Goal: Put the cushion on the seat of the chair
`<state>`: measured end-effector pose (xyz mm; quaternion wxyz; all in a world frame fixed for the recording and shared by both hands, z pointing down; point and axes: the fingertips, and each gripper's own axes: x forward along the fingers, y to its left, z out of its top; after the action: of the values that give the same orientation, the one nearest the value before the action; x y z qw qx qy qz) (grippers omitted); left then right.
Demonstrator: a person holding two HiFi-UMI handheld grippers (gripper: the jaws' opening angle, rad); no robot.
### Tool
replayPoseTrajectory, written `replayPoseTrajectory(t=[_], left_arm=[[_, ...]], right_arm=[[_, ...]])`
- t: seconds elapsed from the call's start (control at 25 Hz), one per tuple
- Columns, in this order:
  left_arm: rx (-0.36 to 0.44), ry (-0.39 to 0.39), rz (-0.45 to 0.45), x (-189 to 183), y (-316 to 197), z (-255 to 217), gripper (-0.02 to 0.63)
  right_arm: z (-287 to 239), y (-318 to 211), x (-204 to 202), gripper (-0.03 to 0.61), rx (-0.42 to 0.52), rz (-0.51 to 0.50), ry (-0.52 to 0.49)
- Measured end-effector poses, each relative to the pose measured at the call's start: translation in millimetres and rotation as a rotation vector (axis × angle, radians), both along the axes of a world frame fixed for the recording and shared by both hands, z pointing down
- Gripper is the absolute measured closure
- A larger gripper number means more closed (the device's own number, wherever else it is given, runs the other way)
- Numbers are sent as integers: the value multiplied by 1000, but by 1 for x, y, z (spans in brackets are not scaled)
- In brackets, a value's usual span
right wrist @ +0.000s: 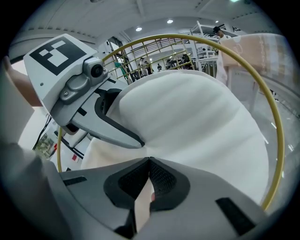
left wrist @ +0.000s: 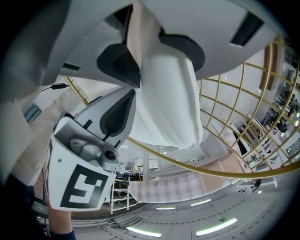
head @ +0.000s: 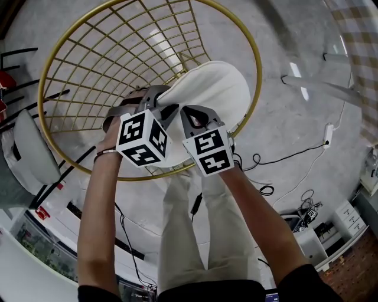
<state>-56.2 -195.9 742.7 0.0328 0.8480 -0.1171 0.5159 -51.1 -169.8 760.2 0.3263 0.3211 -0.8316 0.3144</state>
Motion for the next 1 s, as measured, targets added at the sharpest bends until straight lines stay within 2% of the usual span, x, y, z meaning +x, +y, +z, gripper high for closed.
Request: replayPoseTrajectory(t=[0.16,0.32,0.44,0.6,0.76,1.0], left_arm=[[40,2,-40,-3,-7,-1,421],[112,2,-87,-9,-19,-5,337],[162,-12,-103,-13,-24,-6,301],[228,-30,-136,-18,-29,-7,273],[293,-13,-201,-24,-39,-17,268],[280,-22,-205,-28,-33,-15,268]], right_arm=[[0,0,0,560,5,-1,-2],[1,-2,-1,560,15,-5,2],[3,-3,-1,560,11,-7,8],[5,-4,-1,560,7,-2,10],[13,-4,0,560,-2,-11,36],[16,-4,2,560,-7,-12,40]])
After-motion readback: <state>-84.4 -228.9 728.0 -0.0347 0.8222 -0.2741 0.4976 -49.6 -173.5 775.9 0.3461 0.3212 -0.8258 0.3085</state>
